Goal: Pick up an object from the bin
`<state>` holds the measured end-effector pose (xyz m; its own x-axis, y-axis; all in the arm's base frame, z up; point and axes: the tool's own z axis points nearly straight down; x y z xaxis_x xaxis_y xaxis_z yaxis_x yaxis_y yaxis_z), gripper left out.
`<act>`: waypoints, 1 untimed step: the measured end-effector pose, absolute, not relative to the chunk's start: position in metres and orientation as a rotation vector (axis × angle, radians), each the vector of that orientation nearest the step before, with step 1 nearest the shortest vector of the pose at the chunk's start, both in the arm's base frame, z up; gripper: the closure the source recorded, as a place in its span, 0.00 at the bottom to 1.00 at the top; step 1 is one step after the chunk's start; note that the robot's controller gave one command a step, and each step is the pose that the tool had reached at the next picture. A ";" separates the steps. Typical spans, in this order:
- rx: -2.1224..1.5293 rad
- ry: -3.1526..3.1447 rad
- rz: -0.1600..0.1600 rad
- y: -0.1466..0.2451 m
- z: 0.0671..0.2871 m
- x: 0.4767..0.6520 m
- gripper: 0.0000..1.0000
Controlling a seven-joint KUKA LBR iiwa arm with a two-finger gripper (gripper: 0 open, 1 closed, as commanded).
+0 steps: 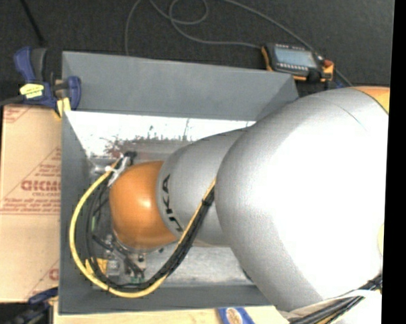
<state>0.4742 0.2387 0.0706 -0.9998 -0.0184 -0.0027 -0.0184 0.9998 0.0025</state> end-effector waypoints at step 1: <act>-0.028 3.144 0.000 0.238 0.075 0.473 1.00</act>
Offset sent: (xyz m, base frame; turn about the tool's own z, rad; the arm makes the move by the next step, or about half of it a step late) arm 0.0000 0.0000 0.0468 0.0000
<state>0.4728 0.2379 0.0745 -0.9998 -0.0180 0.0028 -0.0180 0.9998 -0.0002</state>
